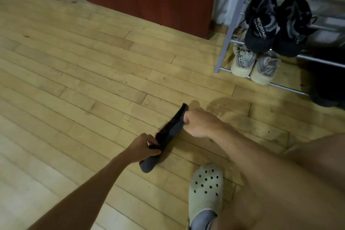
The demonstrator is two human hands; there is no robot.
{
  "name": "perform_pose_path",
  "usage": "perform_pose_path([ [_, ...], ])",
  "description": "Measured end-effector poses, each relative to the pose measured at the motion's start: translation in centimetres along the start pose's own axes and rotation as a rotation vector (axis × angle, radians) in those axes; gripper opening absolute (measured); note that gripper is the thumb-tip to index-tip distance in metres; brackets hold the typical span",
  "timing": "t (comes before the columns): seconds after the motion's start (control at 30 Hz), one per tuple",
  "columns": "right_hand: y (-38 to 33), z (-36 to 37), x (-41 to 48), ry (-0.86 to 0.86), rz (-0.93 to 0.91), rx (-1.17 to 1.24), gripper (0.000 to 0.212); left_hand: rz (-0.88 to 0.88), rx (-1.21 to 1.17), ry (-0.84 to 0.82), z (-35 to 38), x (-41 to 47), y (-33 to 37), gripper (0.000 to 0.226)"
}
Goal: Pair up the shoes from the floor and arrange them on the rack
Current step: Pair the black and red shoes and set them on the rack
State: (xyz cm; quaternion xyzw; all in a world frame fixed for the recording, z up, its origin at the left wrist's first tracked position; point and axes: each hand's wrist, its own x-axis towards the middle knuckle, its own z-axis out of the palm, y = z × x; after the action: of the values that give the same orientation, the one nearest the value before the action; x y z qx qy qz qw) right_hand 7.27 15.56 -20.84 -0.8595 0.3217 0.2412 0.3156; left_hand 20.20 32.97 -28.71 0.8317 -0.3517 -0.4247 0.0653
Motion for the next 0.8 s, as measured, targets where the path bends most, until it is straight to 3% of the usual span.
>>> perform_pose_path([
  [0.1,0.0,0.2,-0.7,0.010,0.016,-0.059,0.013,-0.077,-0.212,0.077,1.2,-0.8,-0.2,0.006],
  [0.2,-0.1,0.6,-1.3,0.044,0.016,-0.077,0.036,-0.224,-0.324,0.133,3.1,-0.4,-2.2,0.028],
  [0.3,0.1,0.5,-1.7,0.048,0.019,-0.056,0.044,-0.343,-0.487,-0.026,5.1,-0.9,-2.7,0.054],
  [0.4,0.4,0.0,-1.9,0.040,0.038,-0.019,0.044,-0.384,-0.687,-0.048,6.5,-1.0,-1.7,0.047],
  [0.53,0.6,-0.7,-2.0,0.080,0.027,0.038,0.054,-0.334,-0.449,0.111,7.6,-0.2,-1.7,0.016],
  [0.6,0.5,-0.8,-2.0,0.109,0.015,0.050,0.057,-0.337,-0.387,0.147,7.9,-0.1,-1.9,0.021],
  [0.73,0.9,-1.6,-2.3,0.114,0.041,0.057,0.057,-0.317,-0.516,0.023,8.0,-0.7,-1.3,0.013],
  [0.8,1.1,-2.2,-2.4,0.099,0.084,0.111,0.057,-0.285,-0.592,-0.040,7.6,-1.4,-1.0,0.022],
])
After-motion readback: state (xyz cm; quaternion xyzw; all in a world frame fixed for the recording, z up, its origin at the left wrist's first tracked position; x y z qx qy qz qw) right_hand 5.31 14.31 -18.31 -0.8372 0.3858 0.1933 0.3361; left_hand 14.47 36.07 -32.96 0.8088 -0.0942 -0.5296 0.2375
